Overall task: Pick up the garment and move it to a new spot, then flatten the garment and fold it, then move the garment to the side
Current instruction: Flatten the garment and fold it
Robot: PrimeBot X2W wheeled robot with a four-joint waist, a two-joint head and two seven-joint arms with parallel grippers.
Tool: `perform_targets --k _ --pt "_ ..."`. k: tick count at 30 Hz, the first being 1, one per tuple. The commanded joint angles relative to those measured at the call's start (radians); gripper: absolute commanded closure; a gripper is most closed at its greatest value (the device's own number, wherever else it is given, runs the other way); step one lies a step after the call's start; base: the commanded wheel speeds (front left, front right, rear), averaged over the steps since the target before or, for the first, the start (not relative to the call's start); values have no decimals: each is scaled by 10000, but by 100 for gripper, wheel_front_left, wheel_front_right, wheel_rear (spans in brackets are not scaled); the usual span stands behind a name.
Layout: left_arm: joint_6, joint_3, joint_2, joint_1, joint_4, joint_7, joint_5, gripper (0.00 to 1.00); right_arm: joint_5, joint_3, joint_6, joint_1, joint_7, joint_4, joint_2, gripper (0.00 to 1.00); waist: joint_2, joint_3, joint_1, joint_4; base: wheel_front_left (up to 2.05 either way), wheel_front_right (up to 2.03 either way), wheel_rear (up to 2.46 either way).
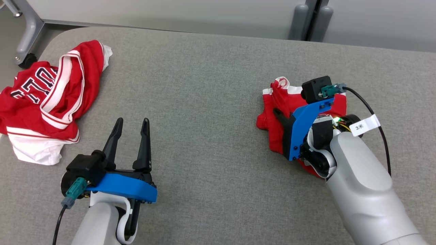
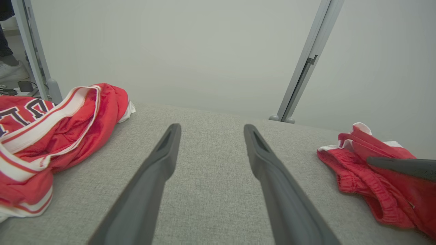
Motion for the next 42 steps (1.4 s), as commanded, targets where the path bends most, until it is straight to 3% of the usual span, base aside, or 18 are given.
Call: perform_targets --k 1,9,21,26,30,31,32,34,38,42 --pt "-76 34 -19 -152 26 -48 -21 0 69 33 5 -176 -133 126 -19 2 0 20 0 5 0 0 0" --pt "-90 274 34 -4 1 -46 -9 0 2384 262 5 -449 -1214 -345 -17 0 0 -144 0 -340 0 0 0" --pt "-81 666 114 653 -131 -48 94 0 330 -1528 5 1604 -2607 -2309 -1661 0 0 -1000 0 -1094 0 0 0" --pt "-62 792 117 818 -236 -46 127 0 -341 -1988 5 2858 -2777 -2889 -1517 0 0 -1047 0 -1333 0 0 0" --pt "-64 774 105 737 -291 -46 173 0 -578 -1731 5 3298 -2663 -2746 -1132 0 0 -888 0 -1347 0 0 0" --pt "-64 732 108 684 -305 -48 183 0 -644 -1582 5 3315 -2662 -2653 -1053 6 0 -826 0 -1323 0 0 0" --pt "-63 703 123 621 -303 -46 199 0 -660 -1424 5 3286 -2648 -2528 -957 54 0 -780 0 -1303 0 0 0" --pt "-63 666 154 479 -269 -46 240 0 -804 -1111 5 3101 -2632 -2268 -819 100 0 -675 0 -1230 0 0 0" --pt "-64 576 174 270 -177 -47 285 0 -1443 -467 5 2637 -2565 -1547 -580 100 0 -546 0 -1117 0 0 0" --pt "-64 463 186 127 -121 -47 287 0 -1342 424 5 2331 -2562 -1082 -268 100 0 -517 0 -1040 0 0 0"
